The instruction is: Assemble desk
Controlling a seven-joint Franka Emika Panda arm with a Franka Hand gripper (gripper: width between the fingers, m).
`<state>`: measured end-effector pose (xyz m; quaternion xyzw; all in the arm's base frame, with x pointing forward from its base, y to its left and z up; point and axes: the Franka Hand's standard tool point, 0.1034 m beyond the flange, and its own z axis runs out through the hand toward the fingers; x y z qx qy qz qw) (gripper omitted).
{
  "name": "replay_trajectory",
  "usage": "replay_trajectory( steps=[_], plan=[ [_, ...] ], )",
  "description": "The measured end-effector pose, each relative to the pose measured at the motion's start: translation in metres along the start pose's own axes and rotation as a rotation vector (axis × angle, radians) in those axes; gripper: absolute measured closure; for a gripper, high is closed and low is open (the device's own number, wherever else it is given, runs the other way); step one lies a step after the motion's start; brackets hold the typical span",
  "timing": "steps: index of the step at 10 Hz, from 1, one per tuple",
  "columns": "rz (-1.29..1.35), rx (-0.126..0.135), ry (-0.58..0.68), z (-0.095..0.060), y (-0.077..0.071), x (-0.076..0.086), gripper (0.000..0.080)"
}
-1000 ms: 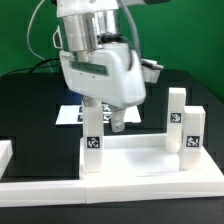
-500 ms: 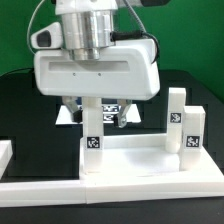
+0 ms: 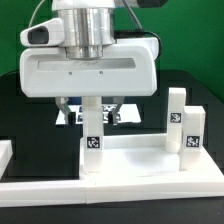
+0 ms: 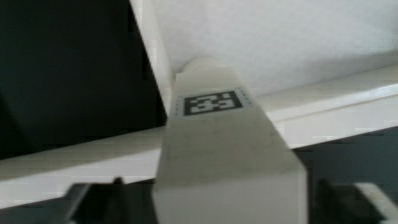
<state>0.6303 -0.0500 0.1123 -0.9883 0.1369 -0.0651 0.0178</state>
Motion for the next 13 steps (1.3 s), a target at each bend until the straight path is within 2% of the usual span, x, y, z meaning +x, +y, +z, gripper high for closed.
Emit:
replay_trajectory(
  steps=[1,2,4,6,7,9,12,13],
  plan=[
    [0.079,0.000,0.000,0.0000,-0.0002,-0.0001,0.0355],
    [0.155,0.000,0.000,0.0000,0.0001,0.0000,0.0514],
    [0.287,0.000,0.000,0.0000,0.0007,0.0002,0.0512],
    [0.655,-0.010,-0.052,-0.0032,0.0002,-0.0015,0.0512],
    [0.869,-0.005,-0.079,-0.0047,-0.0009,0.0006,0.0512],
    [1.186,0.043,-0.087,0.0003,0.0026,0.0004,0.0512],
    [1.383,0.036,-0.070,0.0019,0.0013,-0.0007,0.0512],
    [1.382,0.036,-0.071,0.0024,0.0007,-0.0010,0.0418]
  ],
)
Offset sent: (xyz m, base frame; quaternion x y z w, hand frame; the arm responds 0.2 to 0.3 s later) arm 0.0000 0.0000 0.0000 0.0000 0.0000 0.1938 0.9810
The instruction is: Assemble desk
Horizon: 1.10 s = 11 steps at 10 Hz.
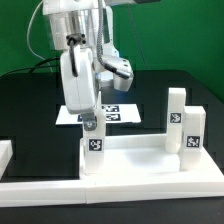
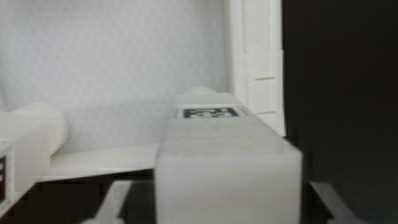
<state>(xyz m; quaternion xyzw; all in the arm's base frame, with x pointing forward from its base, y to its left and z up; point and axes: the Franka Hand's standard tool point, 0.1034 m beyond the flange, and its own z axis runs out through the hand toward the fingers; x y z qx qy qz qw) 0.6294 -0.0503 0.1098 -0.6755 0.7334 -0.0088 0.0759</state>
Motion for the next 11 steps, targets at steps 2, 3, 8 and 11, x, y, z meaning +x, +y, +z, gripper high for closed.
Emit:
replay_trajectory(
  steps=[2,3,8,11],
  plan=[
    [-0.220,-0.016,0.017,0.001,0.002,-0.002,0.0227],
    [-0.426,-0.019,0.020,0.000,0.000,-0.006,0.0174],
    [-0.864,-0.027,0.011,0.001,-0.001,-0.009,0.0150],
    [-1.417,-0.071,0.026,0.005,-0.002,-0.009,0.0150]
  ],
)
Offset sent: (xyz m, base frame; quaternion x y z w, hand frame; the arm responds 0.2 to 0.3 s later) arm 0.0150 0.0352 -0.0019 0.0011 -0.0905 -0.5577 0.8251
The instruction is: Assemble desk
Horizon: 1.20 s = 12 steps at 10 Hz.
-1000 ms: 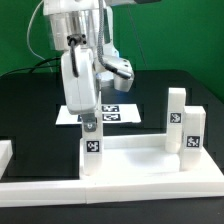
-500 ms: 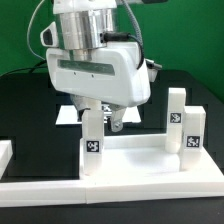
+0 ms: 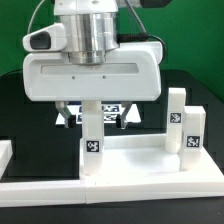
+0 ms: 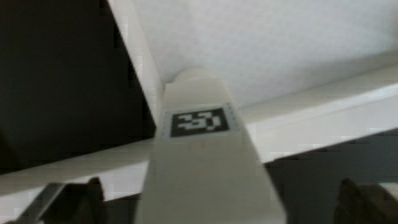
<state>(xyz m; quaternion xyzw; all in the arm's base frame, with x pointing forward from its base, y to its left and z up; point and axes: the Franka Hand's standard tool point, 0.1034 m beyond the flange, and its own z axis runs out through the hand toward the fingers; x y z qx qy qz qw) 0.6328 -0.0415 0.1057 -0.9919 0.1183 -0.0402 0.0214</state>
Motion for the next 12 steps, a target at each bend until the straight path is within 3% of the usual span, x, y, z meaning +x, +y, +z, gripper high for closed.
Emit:
replay_trajectory(
  steps=[1,3,4,5,6,9,12],
  plan=[
    [0.056,0.002,0.000,0.0000,-0.0004,0.0000,0.0150],
    [0.104,0.002,-0.001,0.0004,0.0003,-0.0004,0.0432],
    [0.171,0.000,-0.001,0.0004,0.0018,-0.0003,0.0432],
    [0.278,-0.002,-0.002,0.0009,0.0043,-0.0007,0.0510],
    [0.312,-0.002,-0.001,0.0009,0.0043,-0.0007,0.0510],
    [0.770,-0.013,-0.032,0.0000,0.0044,-0.0030,0.0510],
    [1.346,0.048,-0.072,0.0016,0.0010,0.0021,0.0510]
  ],
)
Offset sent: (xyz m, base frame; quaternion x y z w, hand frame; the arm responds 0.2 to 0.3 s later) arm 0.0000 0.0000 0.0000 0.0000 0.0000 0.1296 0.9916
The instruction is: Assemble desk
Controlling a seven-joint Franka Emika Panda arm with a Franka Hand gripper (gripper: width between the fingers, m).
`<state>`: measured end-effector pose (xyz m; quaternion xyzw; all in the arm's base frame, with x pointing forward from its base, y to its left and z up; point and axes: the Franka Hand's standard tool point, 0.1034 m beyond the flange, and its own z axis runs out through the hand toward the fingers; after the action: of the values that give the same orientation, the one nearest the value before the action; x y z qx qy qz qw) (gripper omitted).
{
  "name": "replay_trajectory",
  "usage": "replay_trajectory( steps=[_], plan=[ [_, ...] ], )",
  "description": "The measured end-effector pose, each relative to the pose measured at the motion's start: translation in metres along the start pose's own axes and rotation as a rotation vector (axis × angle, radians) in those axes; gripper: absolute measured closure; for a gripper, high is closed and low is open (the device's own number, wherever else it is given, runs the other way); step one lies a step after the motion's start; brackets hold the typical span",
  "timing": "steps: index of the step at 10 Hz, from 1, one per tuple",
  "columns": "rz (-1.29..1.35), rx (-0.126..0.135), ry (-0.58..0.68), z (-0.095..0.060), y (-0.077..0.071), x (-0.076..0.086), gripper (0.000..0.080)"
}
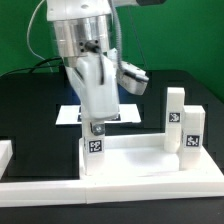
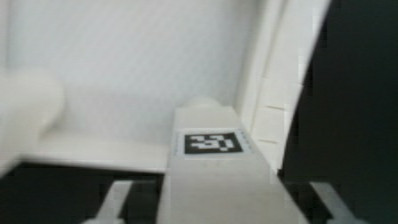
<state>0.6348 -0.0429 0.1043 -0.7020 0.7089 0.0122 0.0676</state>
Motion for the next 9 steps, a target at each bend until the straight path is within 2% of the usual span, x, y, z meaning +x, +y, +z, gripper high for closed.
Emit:
replay_trajectory(
  steps=[3,5,6,7,8,9],
  plan=[
    [0.197,0.006,-0.001,-0.001,-0.001,0.001,0.0509],
    [0.231,0.000,0.021,-0.001,0.000,0.002,0.0509],
    [0.229,0.000,0.021,-0.001,0.001,0.002,0.0467],
    [0.226,0.002,0.021,-0.001,0.000,0.001,0.0467],
    [0.223,0.006,0.020,-0.002,-0.001,-0.001,0.0285],
    [0.213,0.024,0.008,-0.015,-0.004,-0.012,0.0179]
  ],
)
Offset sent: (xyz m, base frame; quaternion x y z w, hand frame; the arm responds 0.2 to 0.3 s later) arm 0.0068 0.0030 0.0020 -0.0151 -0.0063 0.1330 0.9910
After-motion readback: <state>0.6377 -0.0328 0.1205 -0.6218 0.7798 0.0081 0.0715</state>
